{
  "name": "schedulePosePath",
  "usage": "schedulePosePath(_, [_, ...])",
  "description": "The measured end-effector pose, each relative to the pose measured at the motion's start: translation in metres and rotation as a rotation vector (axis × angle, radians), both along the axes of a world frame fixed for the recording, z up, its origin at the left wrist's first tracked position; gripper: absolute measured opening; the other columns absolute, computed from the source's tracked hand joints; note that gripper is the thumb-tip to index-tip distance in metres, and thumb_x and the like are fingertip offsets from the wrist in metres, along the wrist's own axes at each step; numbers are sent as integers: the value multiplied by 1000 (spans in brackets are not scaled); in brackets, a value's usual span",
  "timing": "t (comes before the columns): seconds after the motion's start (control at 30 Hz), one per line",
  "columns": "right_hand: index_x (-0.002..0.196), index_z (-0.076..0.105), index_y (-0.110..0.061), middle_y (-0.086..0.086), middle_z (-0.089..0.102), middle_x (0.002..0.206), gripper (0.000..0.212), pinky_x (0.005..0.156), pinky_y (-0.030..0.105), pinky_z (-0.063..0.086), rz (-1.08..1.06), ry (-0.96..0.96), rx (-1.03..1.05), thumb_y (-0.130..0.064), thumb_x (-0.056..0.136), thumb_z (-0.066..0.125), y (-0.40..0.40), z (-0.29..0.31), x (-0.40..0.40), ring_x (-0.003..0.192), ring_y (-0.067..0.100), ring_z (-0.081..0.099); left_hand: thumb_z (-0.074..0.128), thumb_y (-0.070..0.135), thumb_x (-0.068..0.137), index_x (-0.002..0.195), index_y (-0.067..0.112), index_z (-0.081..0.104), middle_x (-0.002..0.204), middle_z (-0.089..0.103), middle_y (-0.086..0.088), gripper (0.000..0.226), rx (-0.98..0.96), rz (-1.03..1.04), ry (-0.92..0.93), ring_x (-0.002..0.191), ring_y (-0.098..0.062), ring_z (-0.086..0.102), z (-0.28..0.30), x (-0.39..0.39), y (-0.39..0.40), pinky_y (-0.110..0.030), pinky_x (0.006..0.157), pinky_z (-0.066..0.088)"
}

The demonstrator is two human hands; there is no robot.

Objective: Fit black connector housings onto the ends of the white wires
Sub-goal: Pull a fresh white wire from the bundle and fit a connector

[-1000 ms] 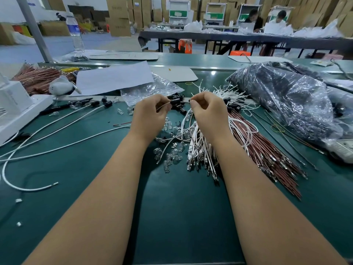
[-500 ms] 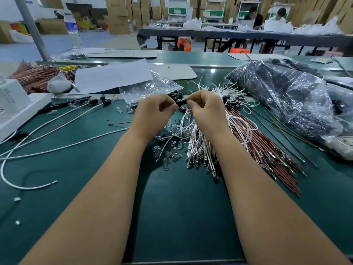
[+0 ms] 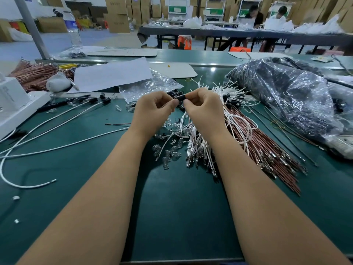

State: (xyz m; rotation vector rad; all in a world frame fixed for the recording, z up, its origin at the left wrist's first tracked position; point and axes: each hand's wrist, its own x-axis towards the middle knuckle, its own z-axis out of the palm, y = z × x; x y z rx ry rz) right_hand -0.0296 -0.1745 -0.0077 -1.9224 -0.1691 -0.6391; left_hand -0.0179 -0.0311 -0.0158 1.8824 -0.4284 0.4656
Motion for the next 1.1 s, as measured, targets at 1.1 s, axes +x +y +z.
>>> schedulePosePath(1.1, [87, 61, -7, 20, 66, 80, 6, 73, 48, 54, 131, 88, 22, -6, 89, 66, 6, -2, 0, 69, 25, 60, 76, 30, 81, 73, 36, 67, 106, 59, 7, 14, 222, 89, 73, 118, -23, 51, 3, 6, 11, -51, 106, 34])
